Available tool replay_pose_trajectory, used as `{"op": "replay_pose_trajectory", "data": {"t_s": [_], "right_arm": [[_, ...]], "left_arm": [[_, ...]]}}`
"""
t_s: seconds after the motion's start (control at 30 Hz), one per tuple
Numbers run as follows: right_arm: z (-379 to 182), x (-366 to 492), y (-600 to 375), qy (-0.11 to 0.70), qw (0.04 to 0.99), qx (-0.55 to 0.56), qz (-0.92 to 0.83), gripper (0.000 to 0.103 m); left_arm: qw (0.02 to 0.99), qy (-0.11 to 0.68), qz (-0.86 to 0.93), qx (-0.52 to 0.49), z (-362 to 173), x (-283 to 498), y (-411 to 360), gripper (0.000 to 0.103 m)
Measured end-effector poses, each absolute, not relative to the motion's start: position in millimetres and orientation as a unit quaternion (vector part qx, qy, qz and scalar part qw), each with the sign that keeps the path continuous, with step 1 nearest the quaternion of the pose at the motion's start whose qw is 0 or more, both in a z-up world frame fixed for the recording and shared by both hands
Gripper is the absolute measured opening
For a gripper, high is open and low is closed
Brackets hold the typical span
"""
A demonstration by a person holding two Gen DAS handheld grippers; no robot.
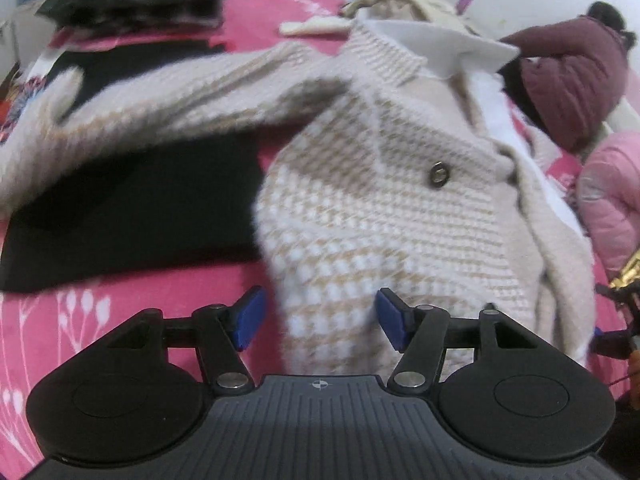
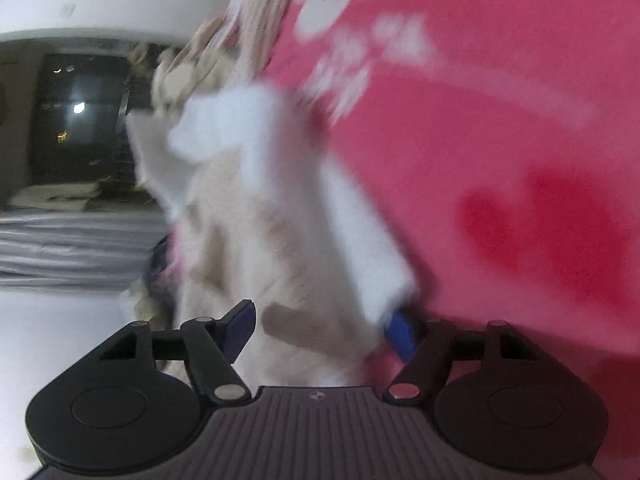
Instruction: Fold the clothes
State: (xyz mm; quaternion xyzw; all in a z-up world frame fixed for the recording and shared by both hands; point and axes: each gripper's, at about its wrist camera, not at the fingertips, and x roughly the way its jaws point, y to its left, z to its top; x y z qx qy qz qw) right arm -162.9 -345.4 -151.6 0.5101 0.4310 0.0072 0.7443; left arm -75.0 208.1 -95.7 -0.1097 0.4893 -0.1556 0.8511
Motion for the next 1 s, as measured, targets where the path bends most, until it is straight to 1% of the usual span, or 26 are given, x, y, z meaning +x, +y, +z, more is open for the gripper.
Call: {"op": "replay_pose_trajectory", "data": {"t_s": [0.17, 0.2, 0.23, 0.27, 0.3, 0.33, 0.37, 0.4, 0.47, 0.57, 0.67, 0.73, 0.77, 0.8, 0.83, 0.87, 0.9, 0.97, 1.0], "right_arm": [[-159, -142, -306, 0.464, 0.737, 0.488, 0.061, 0.073], [-161, -138, -298, 0.47, 0.735, 0.483, 0.072, 0.068], [-162, -134, -291, 0.475, 0.734, 0.479, 0.081, 0.051], [-160, -131, -293, 0.469, 0.74, 0.477, 0.07, 0.037], [-160, -128, -295, 0.47, 0.743, 0.472, 0.061, 0.015], [-157, -126, -297, 0.47, 0.748, 0.465, 0.054, 0.012], [-146, -125, -299, 0.464, 0.763, 0.447, 0.049, 0.012], [-135, -124, -302, 0.457, 0.779, 0.428, 0.044, 0.011], [-100, -120, -313, 0.429, 0.818, 0.38, 0.043, 0.01], [-33, -114, -337, 0.387, 0.874, 0.293, 0.035, 0.01], [24, -103, -361, 0.369, 0.907, 0.201, 0.022, 0.01], [4, -98, -370, 0.404, 0.898, 0.175, -0.01, 0.012], [-5, -96, -375, 0.421, 0.892, 0.161, -0.026, 0.017], [-15, -94, -379, 0.437, 0.886, 0.148, -0.042, 0.037], [-25, -92, -384, 0.453, 0.879, 0.134, -0.058, 0.063], [-35, -90, -389, 0.469, 0.872, 0.12, -0.074, 0.072], [-44, -87, -393, 0.485, 0.864, 0.106, -0.09, 0.075], [-64, -83, -403, 0.515, 0.845, 0.078, -0.122, 0.072], [-72, -82, -407, 0.526, 0.837, 0.068, -0.137, 0.07]], "left_arm": [[0.852, 0.488, -0.15, -0.115, -109, -77, 204, 0.06], [0.853, 0.487, -0.148, -0.118, -113, -75, 202, 0.058], [0.853, 0.487, -0.144, -0.124, -116, -73, 200, 0.055], [0.852, 0.486, -0.141, -0.132, -118, -71, 198, 0.041], [0.851, 0.485, -0.143, -0.143, -119, -70, 194, 0.023], [0.849, 0.484, -0.148, -0.155, -119, -68, 189, 0.013], [0.848, 0.481, -0.152, -0.16, -117, -66, 183, 0.006], [0.849, 0.478, -0.157, -0.159, -112, -65, 176, 0.004], [0.831, 0.482, -0.192, -0.2, -101, -61, 169, 0.003], [0.777, 0.488, -0.271, -0.29, -83, -54, 162, 0.003], [0.721, 0.497, -0.359, -0.323, -72, -51, 143, 0.003], [0.695, 0.516, -0.405, -0.295, -74, -51, 122, 0.004], [0.683, 0.535, -0.415, -0.274, -81, -51, 112, 0.005], [0.671, 0.558, -0.418, -0.254, -91, -52, 102, 0.006], [0.658, 0.582, -0.418, -0.232, -103, -53, 94, 0.007], [0.646, 0.604, -0.416, -0.211, -116, -55, 88, 0.012], [0.636, 0.623, -0.412, -0.194, -127, -57, 84, 0.019], [0.62, 0.653, -0.403, -0.164, -143, -63, 79, 0.022], [0.623, 0.653, -0.403, -0.154, -143, -67, 79, 0.025]]}}
